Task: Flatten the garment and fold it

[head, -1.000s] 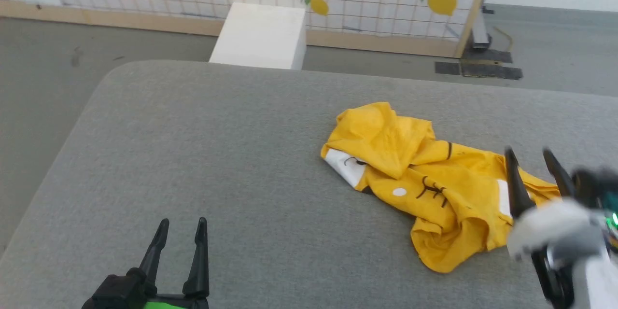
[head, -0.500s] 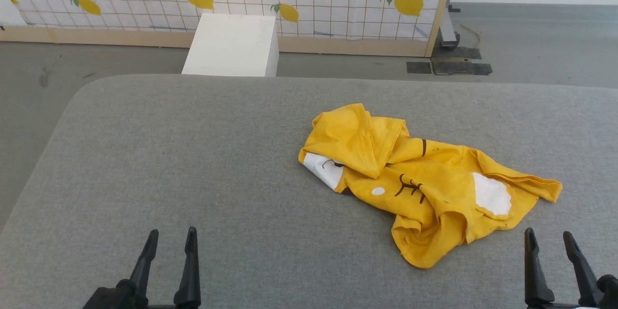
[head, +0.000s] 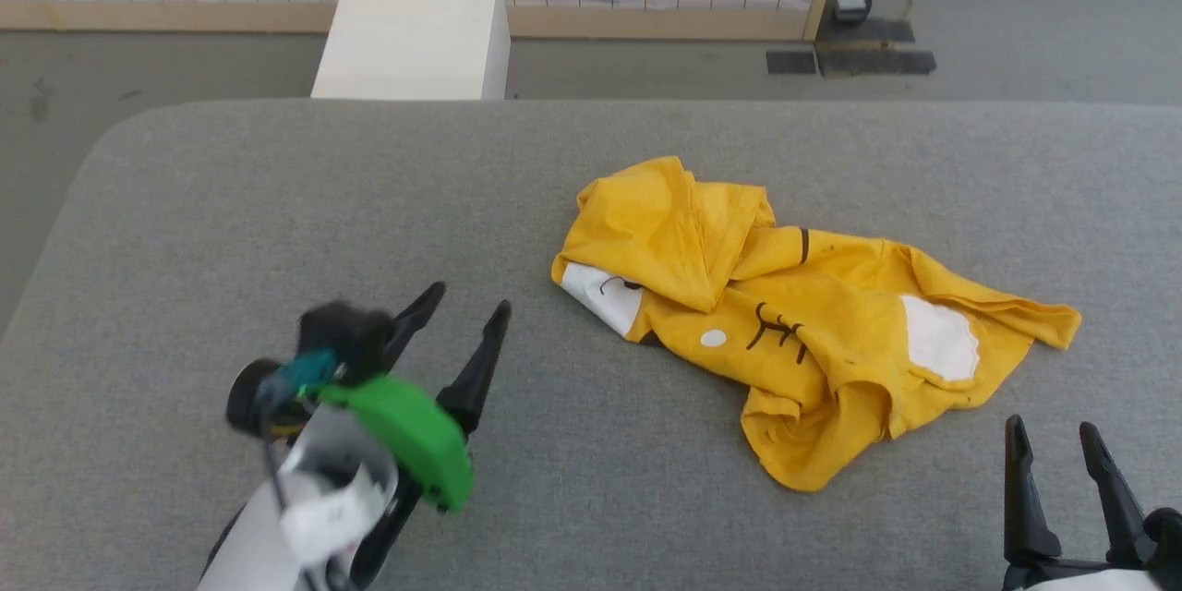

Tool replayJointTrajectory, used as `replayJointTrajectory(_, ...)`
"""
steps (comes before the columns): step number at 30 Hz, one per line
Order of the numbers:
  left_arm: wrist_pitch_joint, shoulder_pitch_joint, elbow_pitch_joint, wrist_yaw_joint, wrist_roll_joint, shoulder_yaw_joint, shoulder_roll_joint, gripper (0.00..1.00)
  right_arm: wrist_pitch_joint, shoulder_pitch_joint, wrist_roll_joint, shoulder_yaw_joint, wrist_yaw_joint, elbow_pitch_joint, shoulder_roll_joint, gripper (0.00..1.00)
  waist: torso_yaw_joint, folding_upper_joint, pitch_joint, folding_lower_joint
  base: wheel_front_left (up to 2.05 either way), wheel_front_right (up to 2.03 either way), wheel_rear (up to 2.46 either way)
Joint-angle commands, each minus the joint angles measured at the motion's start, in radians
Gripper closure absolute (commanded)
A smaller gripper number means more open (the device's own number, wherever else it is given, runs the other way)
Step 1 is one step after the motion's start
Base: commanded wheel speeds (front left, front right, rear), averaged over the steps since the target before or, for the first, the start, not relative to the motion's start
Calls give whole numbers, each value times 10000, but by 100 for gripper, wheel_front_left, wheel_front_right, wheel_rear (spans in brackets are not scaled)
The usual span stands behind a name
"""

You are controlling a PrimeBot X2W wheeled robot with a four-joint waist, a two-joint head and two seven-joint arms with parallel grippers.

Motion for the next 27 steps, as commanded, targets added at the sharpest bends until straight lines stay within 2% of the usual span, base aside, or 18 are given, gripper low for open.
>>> replayJointTrajectory(1,479,-508,307,-69,-260,-227,75,0,-76,-209,44,56,-13,28,14,0,-91,0,392,0,0,0,0)
replayJointTrajectory(8,2276,-2320,2394,-50,-1269,-727,-581,0,-116,-556,65,286,-13,160,14,0,-362,0,992,0,0,0,0)
replayJointTrajectory(10,2527,-2686,3007,96,-1396,-701,-800,0,-123,-656,70,348,-13,160,14,0,-524,0,1149,0,0,0,0)
replayJointTrajectory(11,2869,-3111,3882,321,-1371,-752,-954,0,-132,-775,78,387,-13,157,14,0,-809,0,1365,0,0,0,0)
replayJointTrajectory(17,2916,-3655,5042,557,-1558,-579,-1175,0,-142,-834,149,424,-13,155,14,0,-1342,0,1678,0,0,0,0)
replayJointTrajectory(27,2602,-4098,5883,438,-1821,-578,-1396,0,-145,-778,277,455,-13,19,14,0,-1754,0,1828,0,0,0,0)
